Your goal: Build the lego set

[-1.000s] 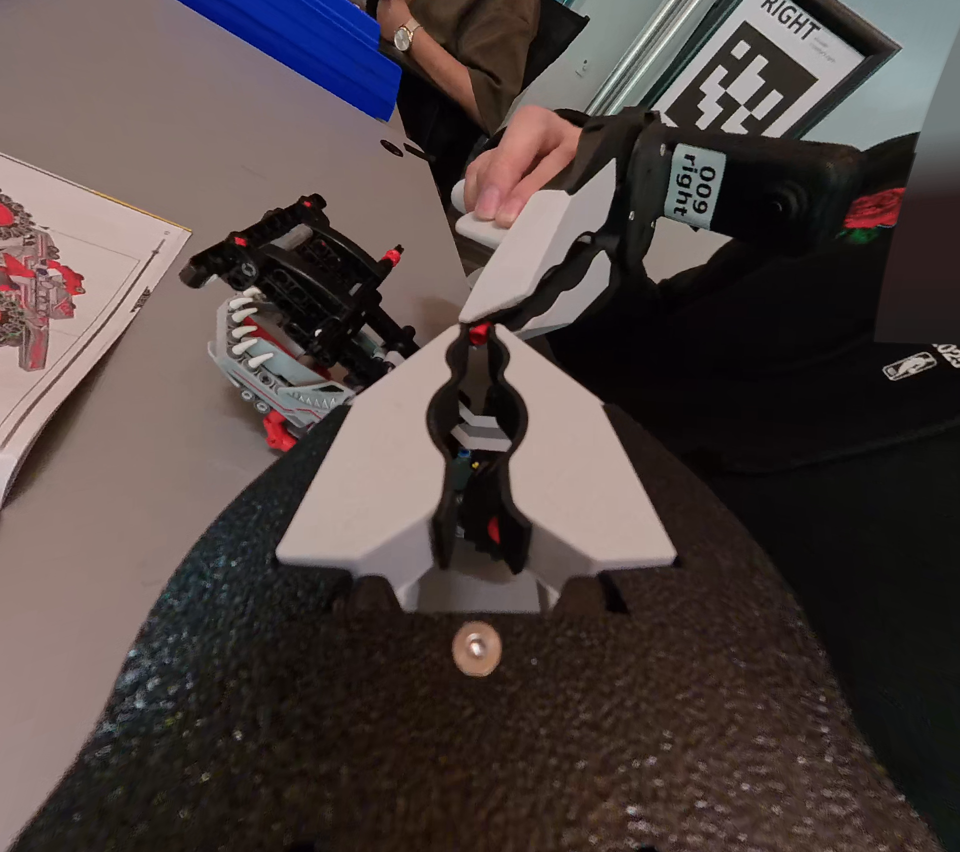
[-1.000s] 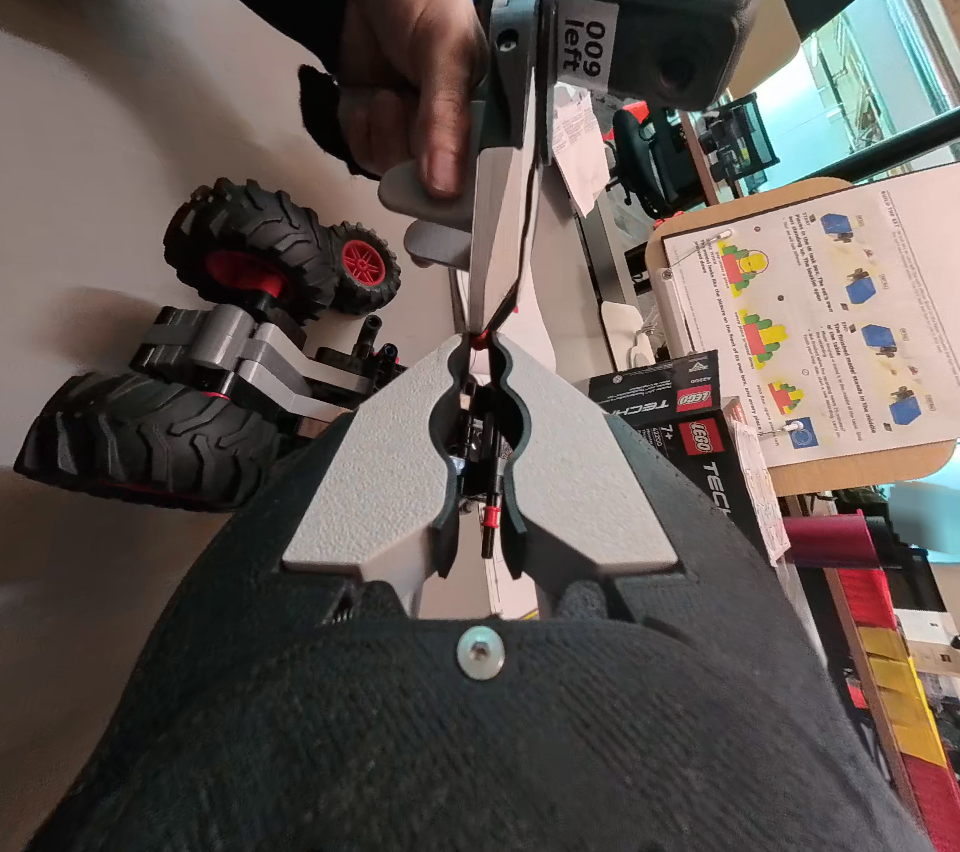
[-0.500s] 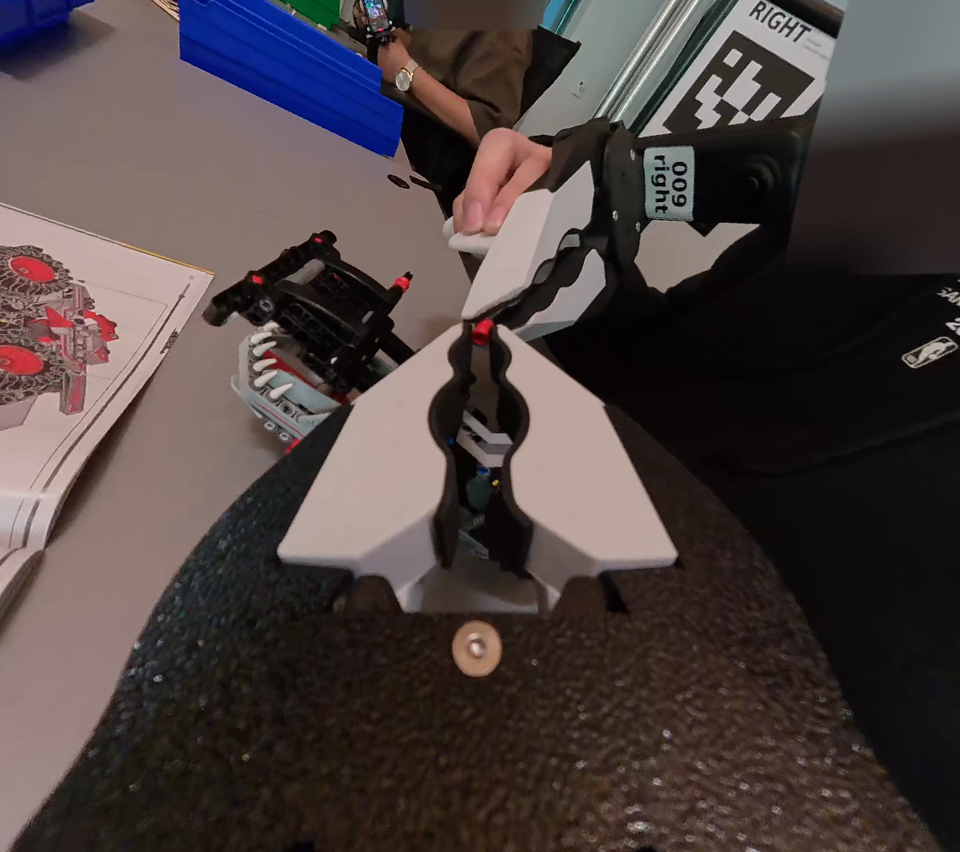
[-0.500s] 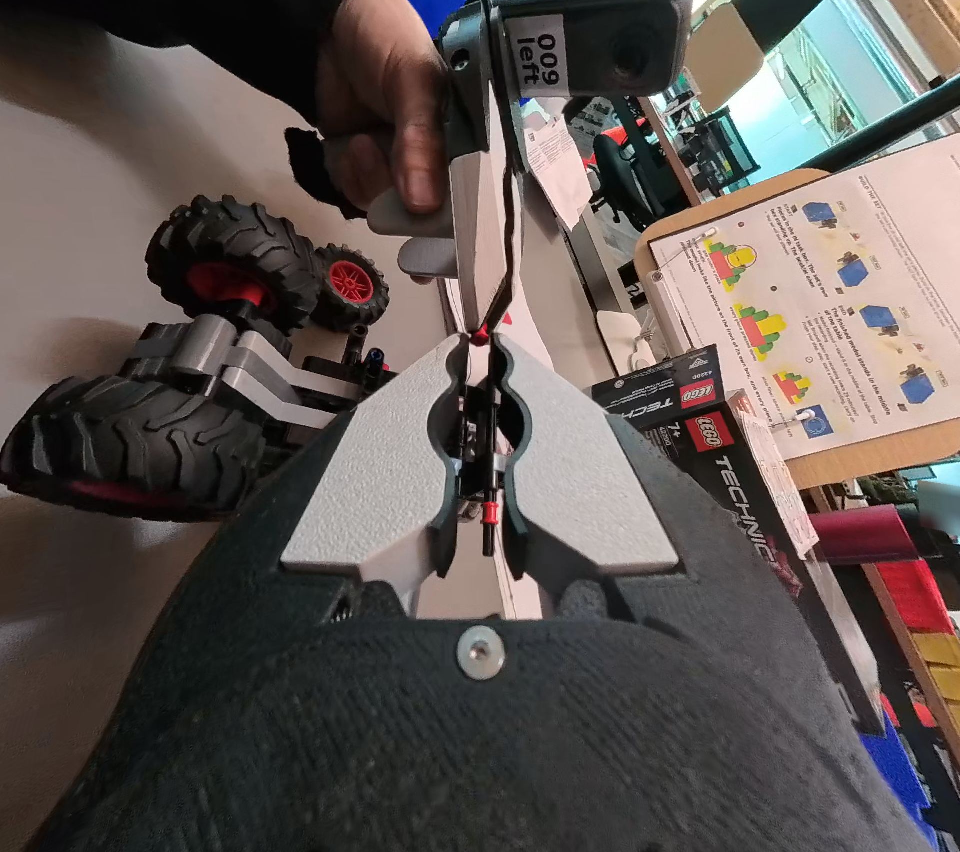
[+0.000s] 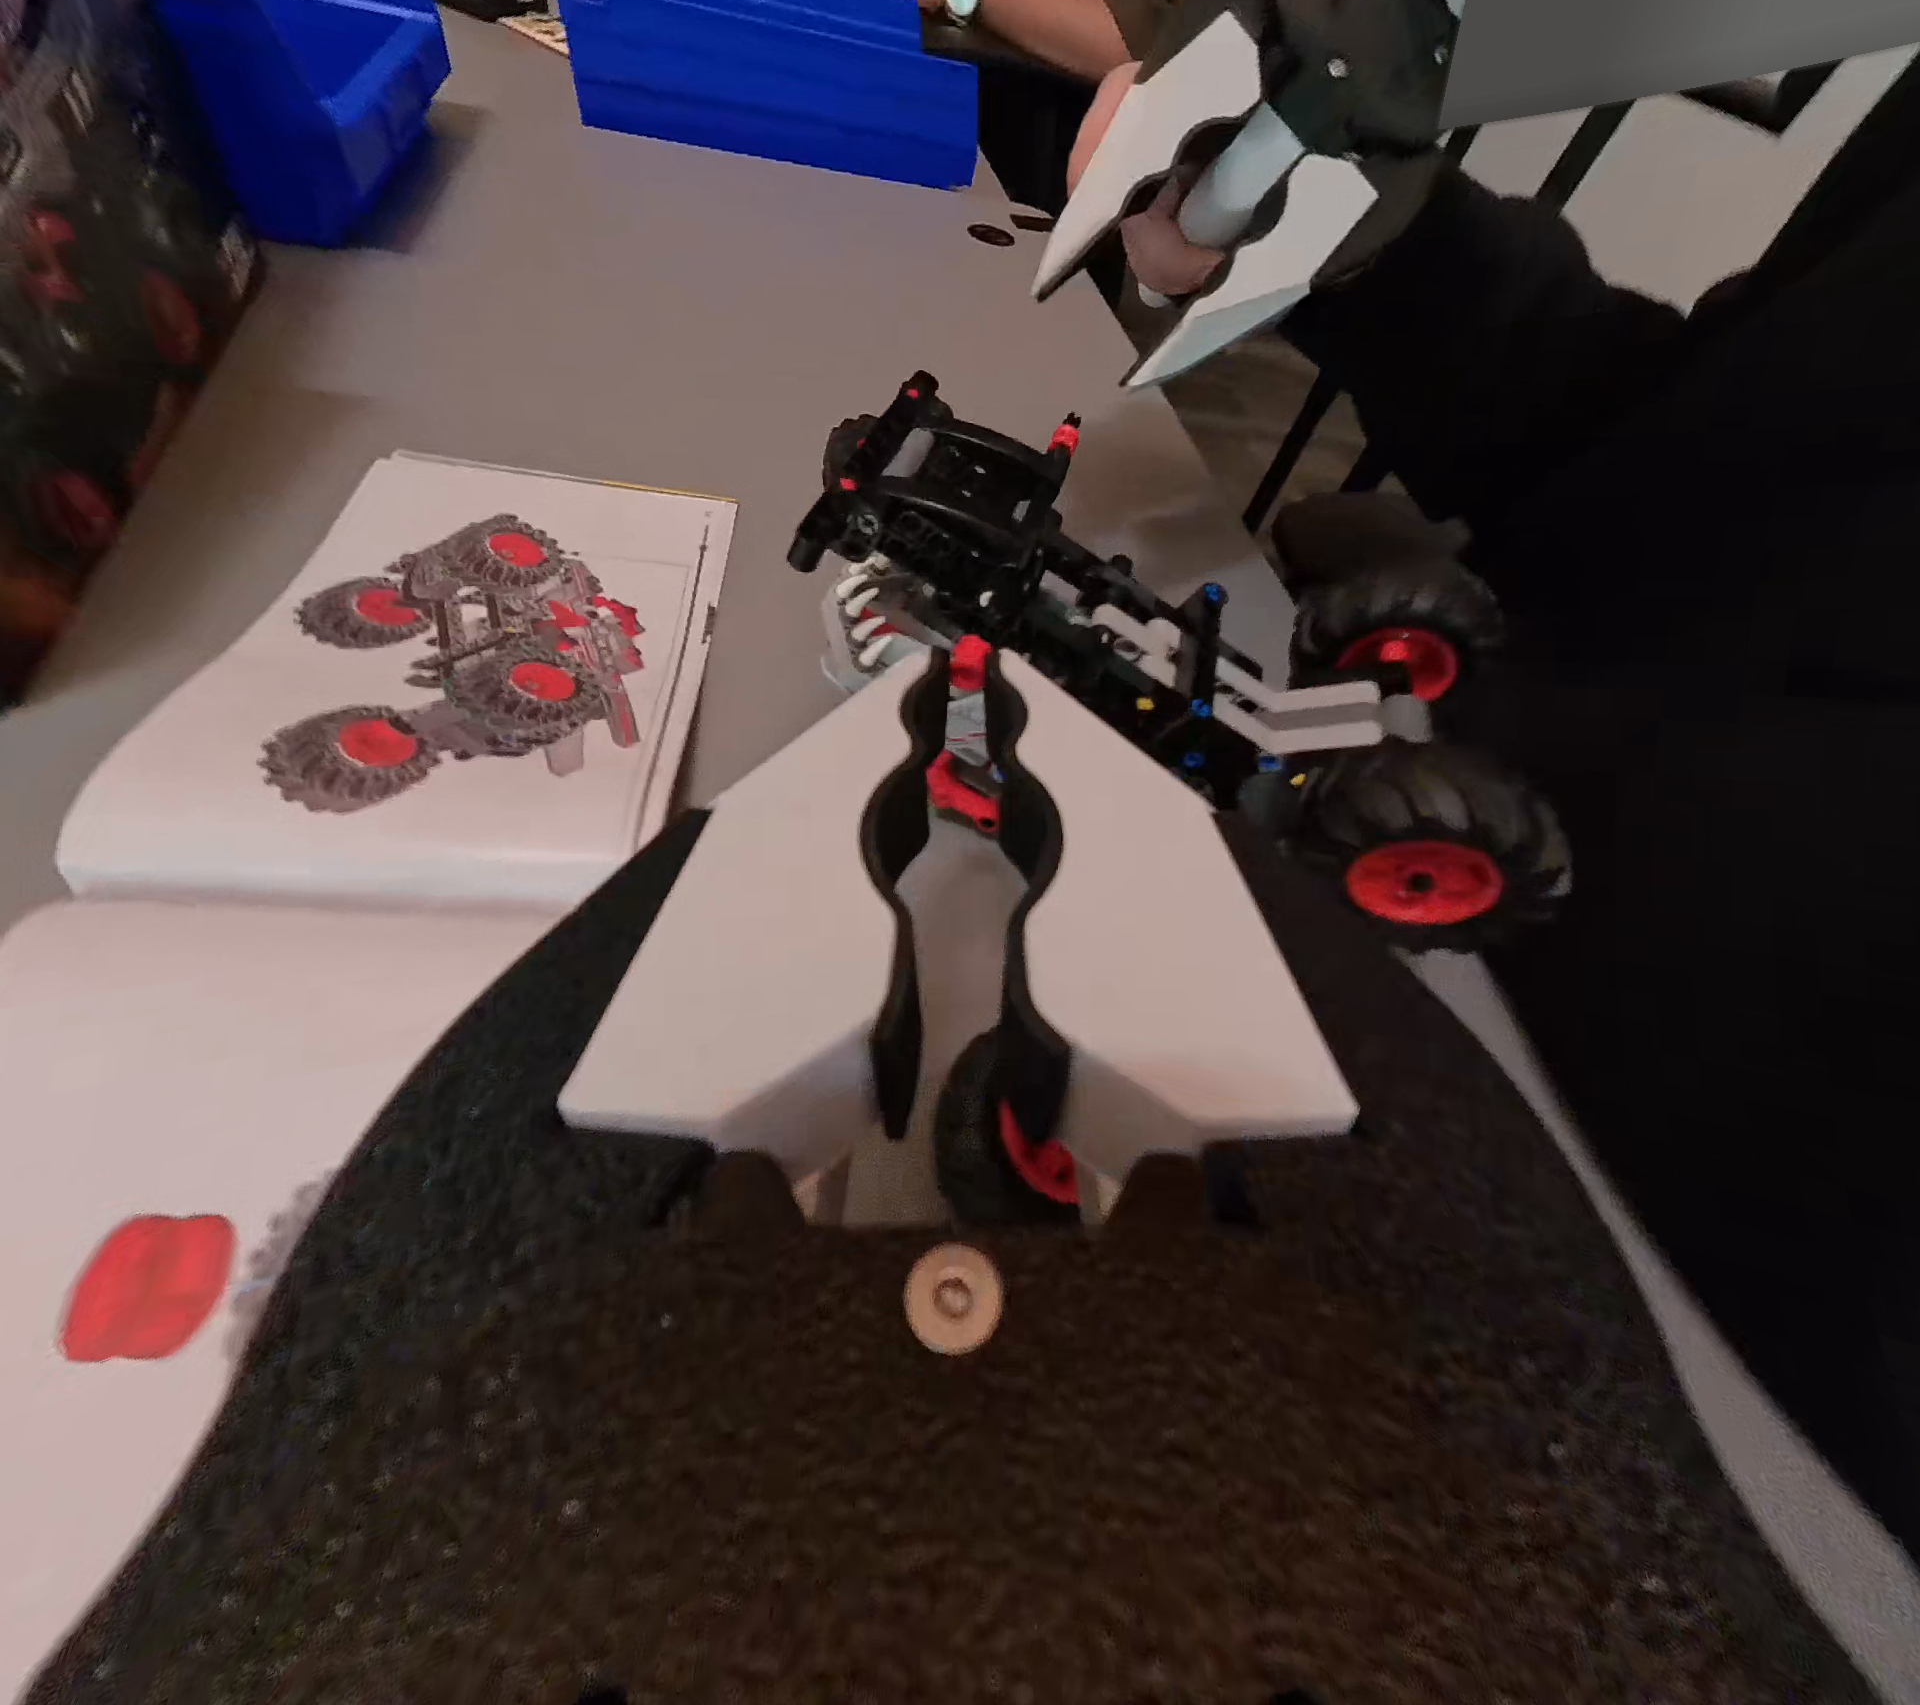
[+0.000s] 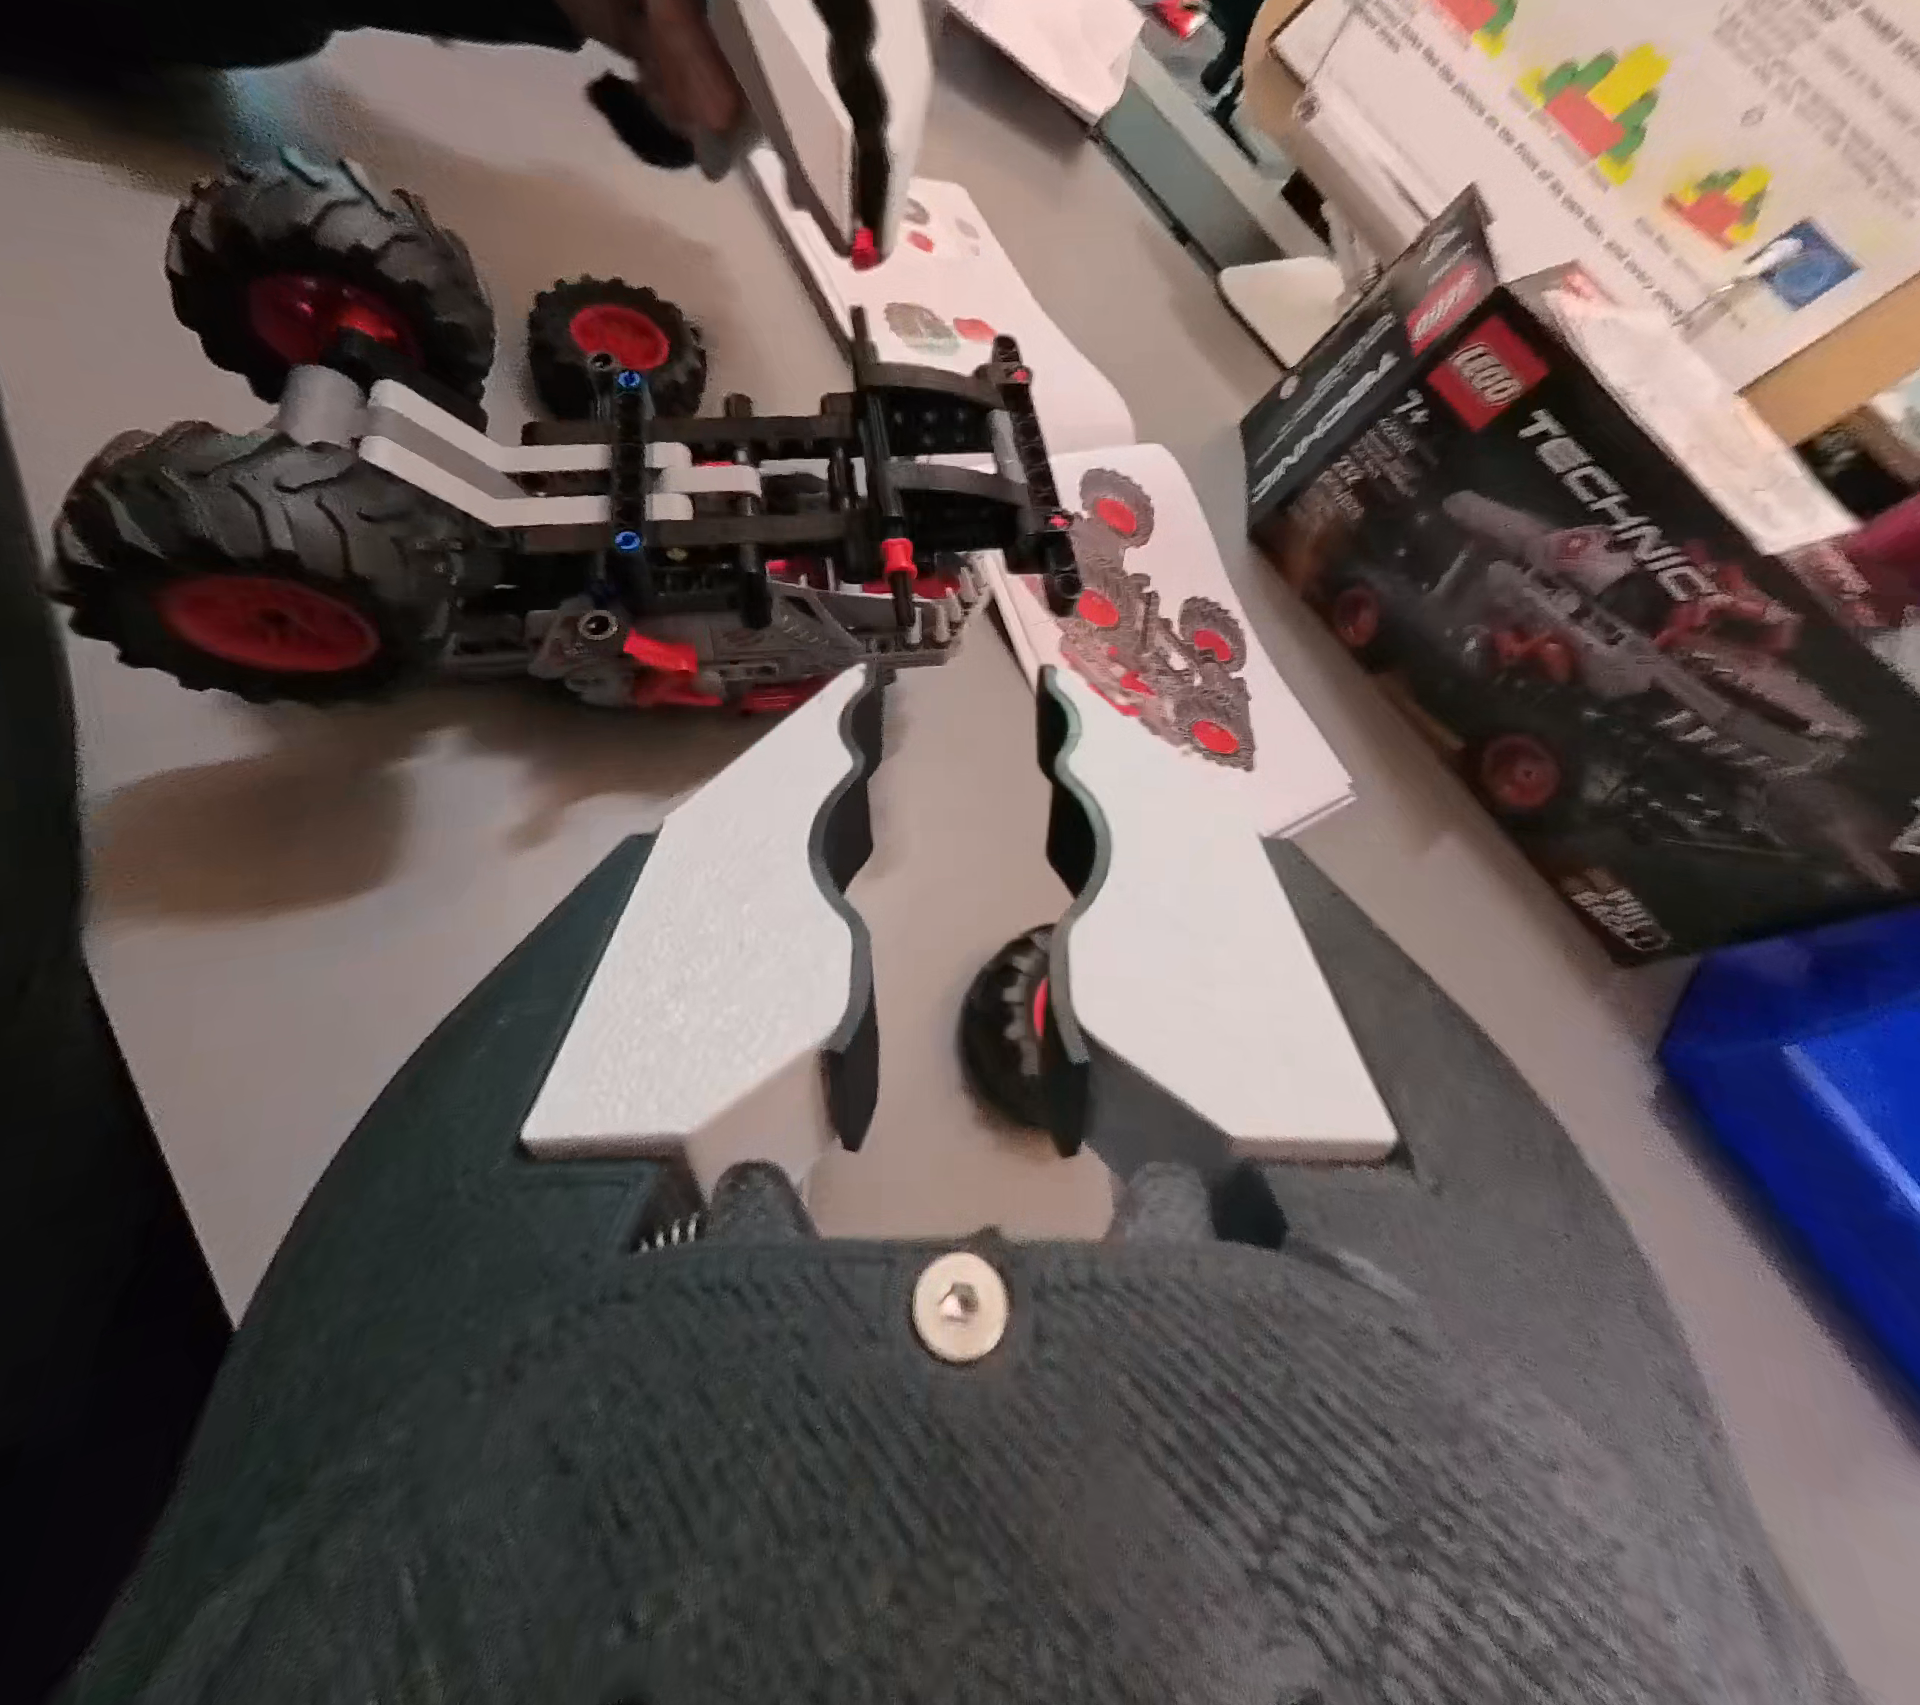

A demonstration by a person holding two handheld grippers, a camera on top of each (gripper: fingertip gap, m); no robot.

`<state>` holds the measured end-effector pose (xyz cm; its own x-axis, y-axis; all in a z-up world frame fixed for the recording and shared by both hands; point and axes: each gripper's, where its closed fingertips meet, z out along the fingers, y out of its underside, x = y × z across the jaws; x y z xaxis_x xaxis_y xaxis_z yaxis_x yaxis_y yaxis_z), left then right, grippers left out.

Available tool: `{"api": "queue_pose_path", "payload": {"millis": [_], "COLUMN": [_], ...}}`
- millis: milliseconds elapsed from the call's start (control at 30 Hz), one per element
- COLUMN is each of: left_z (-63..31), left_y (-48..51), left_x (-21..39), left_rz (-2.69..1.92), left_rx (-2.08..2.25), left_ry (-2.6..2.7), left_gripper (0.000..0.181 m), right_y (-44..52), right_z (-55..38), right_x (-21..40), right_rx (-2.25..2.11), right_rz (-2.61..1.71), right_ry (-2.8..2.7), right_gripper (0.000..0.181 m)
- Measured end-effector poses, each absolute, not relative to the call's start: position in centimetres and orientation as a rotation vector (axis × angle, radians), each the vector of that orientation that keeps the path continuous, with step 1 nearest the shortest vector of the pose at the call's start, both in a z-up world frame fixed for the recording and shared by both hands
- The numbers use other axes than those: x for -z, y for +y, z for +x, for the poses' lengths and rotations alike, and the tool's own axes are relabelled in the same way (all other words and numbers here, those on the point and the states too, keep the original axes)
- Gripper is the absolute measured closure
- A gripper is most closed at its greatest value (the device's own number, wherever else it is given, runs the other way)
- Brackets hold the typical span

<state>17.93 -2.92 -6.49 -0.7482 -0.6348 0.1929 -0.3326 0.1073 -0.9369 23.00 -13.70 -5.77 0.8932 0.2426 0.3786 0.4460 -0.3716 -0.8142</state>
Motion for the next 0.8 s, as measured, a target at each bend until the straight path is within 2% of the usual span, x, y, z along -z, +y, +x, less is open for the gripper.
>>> {"api": "queue_pose_path", "payload": {"millis": [100, 300, 433, 800], "left_z": [18.4, 18.3, 18.2, 17.9], "left_y": [-2.6, -3.5, -4.1, -4.4], "left_x": [7.0, 7.6, 7.3, 6.2], "left_rz": [-0.882, -0.78, -0.722, -0.673], "left_rx": [1.667, 1.65, 1.678, 1.772], "left_ry": [2.167, 2.231, 2.229, 2.162], "left_gripper": [0.178, 0.178, 0.178, 0.178], "right_y": [-12.9, -12.1, -11.6, -11.2], "right_z": [22.1, 21.6, 21.6, 21.7], "right_x": [6.7, 6.7, 6.8, 6.9], "right_rx": [0.17, 0.098, 0.091, 0.138], "right_rz": [-1.986, -1.967, -1.977, -1.986], "right_ry": [-0.533, -0.559, -0.597, -0.652], "right_gripper": [0.163, 0.166, 0.178, 0.178]}}
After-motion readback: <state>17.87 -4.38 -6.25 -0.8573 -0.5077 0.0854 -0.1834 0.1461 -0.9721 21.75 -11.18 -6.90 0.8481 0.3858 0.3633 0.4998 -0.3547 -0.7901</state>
